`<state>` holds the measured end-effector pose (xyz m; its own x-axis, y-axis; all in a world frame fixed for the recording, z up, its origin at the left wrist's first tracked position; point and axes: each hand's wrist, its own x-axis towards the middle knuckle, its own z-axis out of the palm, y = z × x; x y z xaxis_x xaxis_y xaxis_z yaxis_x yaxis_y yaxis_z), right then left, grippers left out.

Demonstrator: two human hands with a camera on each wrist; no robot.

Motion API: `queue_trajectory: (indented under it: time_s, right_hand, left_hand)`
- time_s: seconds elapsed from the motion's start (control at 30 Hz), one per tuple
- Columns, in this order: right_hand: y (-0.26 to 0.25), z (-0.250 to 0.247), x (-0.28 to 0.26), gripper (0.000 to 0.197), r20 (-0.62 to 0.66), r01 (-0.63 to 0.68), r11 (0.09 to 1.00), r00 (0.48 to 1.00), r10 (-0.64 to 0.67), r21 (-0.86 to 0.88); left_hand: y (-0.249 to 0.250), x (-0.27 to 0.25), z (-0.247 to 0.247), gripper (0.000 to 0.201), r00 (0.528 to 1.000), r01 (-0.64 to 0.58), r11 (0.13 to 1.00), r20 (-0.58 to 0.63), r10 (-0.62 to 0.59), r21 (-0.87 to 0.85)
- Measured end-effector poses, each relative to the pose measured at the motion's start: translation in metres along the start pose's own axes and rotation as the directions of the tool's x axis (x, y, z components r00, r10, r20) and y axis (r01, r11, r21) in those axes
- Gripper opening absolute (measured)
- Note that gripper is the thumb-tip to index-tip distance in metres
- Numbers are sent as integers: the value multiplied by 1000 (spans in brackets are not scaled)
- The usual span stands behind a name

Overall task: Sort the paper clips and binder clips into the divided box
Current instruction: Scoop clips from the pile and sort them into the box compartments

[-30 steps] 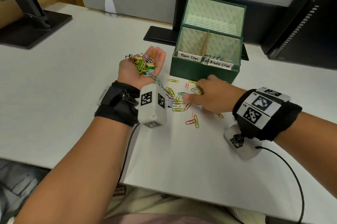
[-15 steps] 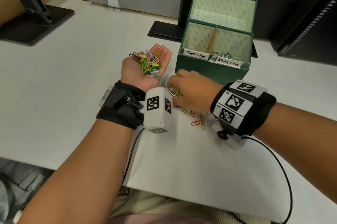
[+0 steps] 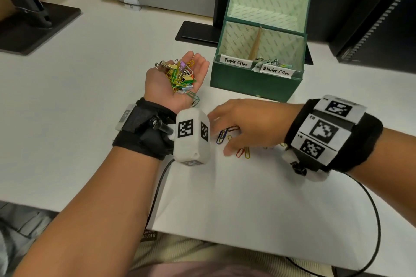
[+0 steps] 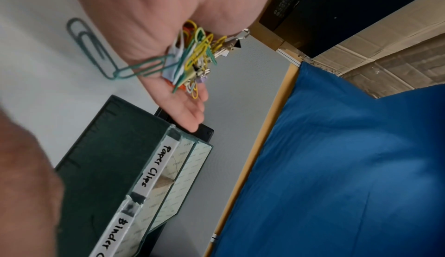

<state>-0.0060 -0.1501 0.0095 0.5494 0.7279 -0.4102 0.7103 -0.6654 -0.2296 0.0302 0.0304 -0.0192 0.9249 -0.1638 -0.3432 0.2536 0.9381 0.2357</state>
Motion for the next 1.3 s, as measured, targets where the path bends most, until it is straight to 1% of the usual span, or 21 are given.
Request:
queue_trajectory:
  time_s: [0.07, 0.1, 0.13, 0.17, 0.2, 0.23, 0.27, 0.3, 0.37, 0.43, 0.5, 0.57, 0.67, 0.77, 0.9, 0.97, 1.07, 1.1, 1.17, 1.23, 1.3]
  right_hand:
    - [4, -7, -7, 26, -14, -24, 999, 1000, 24, -27]
    - [7, -12, -11, 24, -29, -61, 998, 998, 60, -32]
    - [9, -15, -16, 31, -43, -108, 994, 993, 107, -27]
    - [12, -16, -21, 46, -54, -167, 986, 985, 167, -10]
    - [14, -16, -25, 67, -57, -235, 972, 970, 235, 7]
    - [16, -14, -30, 91, -37, -317, 948, 948, 317, 17]
    - [18, -10, -35, 108, 4, -409, 913, 913, 409, 8]
    - [19, -6, -38, 118, 55, -489, 872, 871, 489, -15]
    - [18, 5, -41, 120, 110, -580, 813, 806, 581, -46]
    - [17, 12, -38, 110, 62, -602, 798, 797, 600, 15]
    - [13, 14, -30, 94, -20, -584, 798, 805, 593, 153]
    - [9, 14, -22, 76, -87, -544, 807, 814, 574, 231]
    - [5, 12, -11, 48, -188, -473, 854, 838, 512, 215]
    - [6, 8, -5, 25, -271, -455, 857, 816, 510, 242]
    - [14, 2, -9, 16, -284, -468, 805, 767, 575, 366]
    - [23, 0, -16, 11, -264, -441, 759, 753, 603, 479]
    - [34, -7, -28, 14, -186, -356, 592, 725, 663, 723]
    - [35, -12, -32, 16, -186, -307, 540, 713, 676, 784]
    - [32, -26, -39, 20, -236, -184, 479, 689, 686, 858]
    - [23, -42, -44, 21, -294, -85, 470, 680, 672, 878]
    - [12, -58, -46, 20, -359, -6, 508, 700, 618, 862]
  left_hand:
    - [0, 0, 0, 43, 1000, -7, 1000, 3, 7, 5]
    - [-1, 0, 0, 43, 1000, -10, 1000, 4, 10, 6]
    - [-1, 0, 0, 43, 1000, -10, 1000, 5, 10, 7]
    - [-2, 1, 0, 43, 1000, -8, 1000, 6, 8, 9]
    - [-1, 1, -1, 43, 1000, -7, 1000, 10, 6, 13]
    - [-2, 1, -1, 43, 1000, -3, 1000, 11, 3, 15]
    - [-2, 2, -1, 43, 1000, 3, 1000, 11, -3, 15]
    - [-3, 2, -2, 43, 1000, 6, 1000, 12, -6, 13]
    - [-4, 2, -2, 44, 1000, 9, 1000, 16, -10, 13]
    - [-6, 2, -2, 44, 1000, 19, 1000, 18, -19, 21]
    - [-8, 1, -2, 43, 1000, 20, 999, 13, -20, 25]
    - [-9, 1, -1, 44, 1000, 16, 1000, 0, -16, 25]
    - [-10, -1, -3, 44, 1000, 13, 1000, -1, -13, 28]
    - [-12, -4, -4, 44, 1000, 15, 999, -19, -14, 32]
    - [-19, -7, -3, 45, 998, 38, 998, -55, -36, 41]
    - [-26, -8, -1, 48, 995, 59, 996, -85, -53, 69]
    - [-37, -9, 4, 53, 990, 92, 991, -117, -81, 100]
    - [-40, -10, 7, 53, 989, 105, 988, -113, -93, 111]
    - [-47, -10, 12, 49, 989, 125, 984, -98, -113, 128]
    - [-56, -9, 17, 45, 989, 136, 982, -82, -126, 134]
    - [-66, -8, 19, 43, 988, 151, 981, -55, -146, 120]
